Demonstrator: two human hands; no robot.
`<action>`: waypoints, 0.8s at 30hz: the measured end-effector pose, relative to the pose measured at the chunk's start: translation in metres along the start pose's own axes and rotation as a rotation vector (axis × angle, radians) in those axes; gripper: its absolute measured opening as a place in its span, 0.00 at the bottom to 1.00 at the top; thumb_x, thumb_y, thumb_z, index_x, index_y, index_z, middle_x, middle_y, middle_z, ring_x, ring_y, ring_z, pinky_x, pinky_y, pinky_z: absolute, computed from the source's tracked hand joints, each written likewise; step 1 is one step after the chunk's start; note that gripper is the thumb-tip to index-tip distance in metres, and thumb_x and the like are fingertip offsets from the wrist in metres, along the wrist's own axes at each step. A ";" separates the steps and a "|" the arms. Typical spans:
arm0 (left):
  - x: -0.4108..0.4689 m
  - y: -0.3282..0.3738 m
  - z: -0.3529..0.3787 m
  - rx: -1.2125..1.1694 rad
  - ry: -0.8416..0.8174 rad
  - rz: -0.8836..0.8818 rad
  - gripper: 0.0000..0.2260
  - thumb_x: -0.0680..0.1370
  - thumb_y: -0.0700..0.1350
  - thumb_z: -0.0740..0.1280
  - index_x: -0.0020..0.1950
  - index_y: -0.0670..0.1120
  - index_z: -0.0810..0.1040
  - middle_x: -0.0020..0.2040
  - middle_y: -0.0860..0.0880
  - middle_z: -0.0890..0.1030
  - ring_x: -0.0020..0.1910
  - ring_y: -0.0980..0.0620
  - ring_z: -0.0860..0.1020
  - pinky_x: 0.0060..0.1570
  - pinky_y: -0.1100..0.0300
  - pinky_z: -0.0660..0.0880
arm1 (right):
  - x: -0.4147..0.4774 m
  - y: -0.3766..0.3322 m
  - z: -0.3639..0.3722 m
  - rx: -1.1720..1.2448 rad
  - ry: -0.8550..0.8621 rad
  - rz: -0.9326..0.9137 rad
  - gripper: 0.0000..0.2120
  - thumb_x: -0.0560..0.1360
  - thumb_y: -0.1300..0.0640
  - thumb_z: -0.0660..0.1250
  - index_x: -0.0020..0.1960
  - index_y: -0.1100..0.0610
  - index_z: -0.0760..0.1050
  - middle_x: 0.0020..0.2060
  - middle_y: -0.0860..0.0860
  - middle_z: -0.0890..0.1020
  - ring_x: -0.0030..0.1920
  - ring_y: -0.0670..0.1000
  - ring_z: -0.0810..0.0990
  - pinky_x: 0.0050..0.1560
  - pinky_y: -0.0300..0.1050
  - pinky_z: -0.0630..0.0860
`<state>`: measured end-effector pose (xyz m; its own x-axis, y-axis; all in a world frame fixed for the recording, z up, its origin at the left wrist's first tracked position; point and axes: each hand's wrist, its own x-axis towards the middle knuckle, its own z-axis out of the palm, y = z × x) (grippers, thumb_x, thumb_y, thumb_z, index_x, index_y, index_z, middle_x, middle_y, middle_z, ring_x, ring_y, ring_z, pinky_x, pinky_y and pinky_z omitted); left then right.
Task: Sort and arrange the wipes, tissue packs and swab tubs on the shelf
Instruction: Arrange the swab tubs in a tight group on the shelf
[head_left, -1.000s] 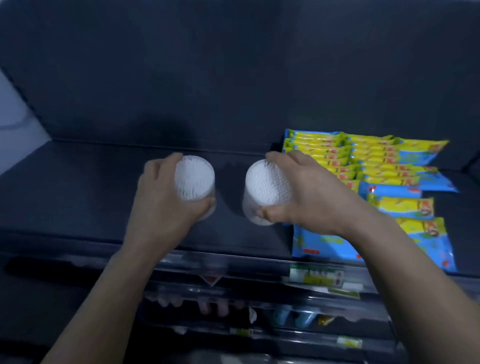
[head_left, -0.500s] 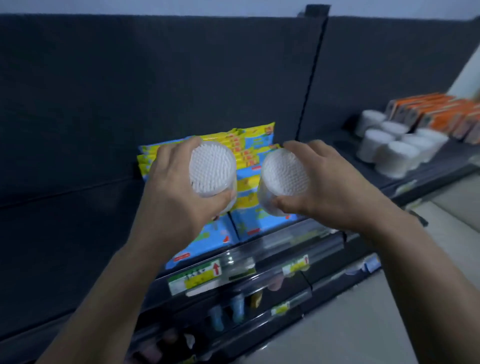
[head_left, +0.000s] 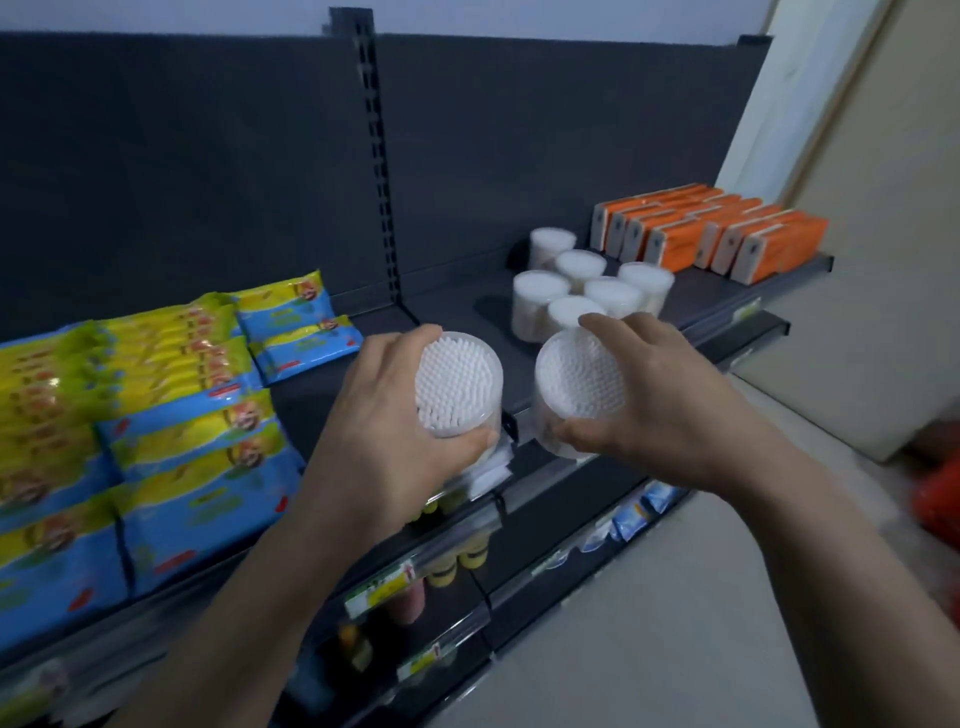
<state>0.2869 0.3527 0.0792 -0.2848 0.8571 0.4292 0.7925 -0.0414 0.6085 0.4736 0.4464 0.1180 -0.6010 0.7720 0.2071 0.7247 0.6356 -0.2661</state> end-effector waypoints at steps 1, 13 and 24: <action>0.006 0.005 0.008 -0.002 -0.003 0.010 0.34 0.64 0.53 0.75 0.67 0.53 0.66 0.58 0.59 0.64 0.54 0.68 0.61 0.52 0.83 0.54 | 0.002 0.011 -0.003 0.002 -0.008 0.005 0.43 0.66 0.40 0.71 0.74 0.49 0.55 0.65 0.50 0.67 0.66 0.50 0.63 0.62 0.45 0.66; 0.104 0.015 0.075 -0.058 -0.032 -0.005 0.35 0.65 0.54 0.75 0.69 0.56 0.63 0.58 0.62 0.62 0.56 0.67 0.61 0.57 0.67 0.59 | 0.067 0.097 -0.017 -0.003 0.016 0.070 0.44 0.66 0.39 0.71 0.75 0.48 0.53 0.67 0.49 0.64 0.67 0.49 0.61 0.61 0.43 0.64; 0.191 0.002 0.100 -0.009 0.066 0.014 0.35 0.64 0.53 0.75 0.68 0.51 0.66 0.61 0.56 0.66 0.59 0.60 0.65 0.56 0.63 0.62 | 0.166 0.138 -0.022 0.011 0.042 -0.045 0.43 0.67 0.40 0.70 0.75 0.49 0.53 0.68 0.49 0.64 0.68 0.49 0.61 0.59 0.39 0.61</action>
<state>0.2877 0.5674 0.0957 -0.3089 0.8205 0.4811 0.7918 -0.0584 0.6079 0.4817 0.6622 0.1366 -0.6183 0.7422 0.2586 0.6932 0.6700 -0.2657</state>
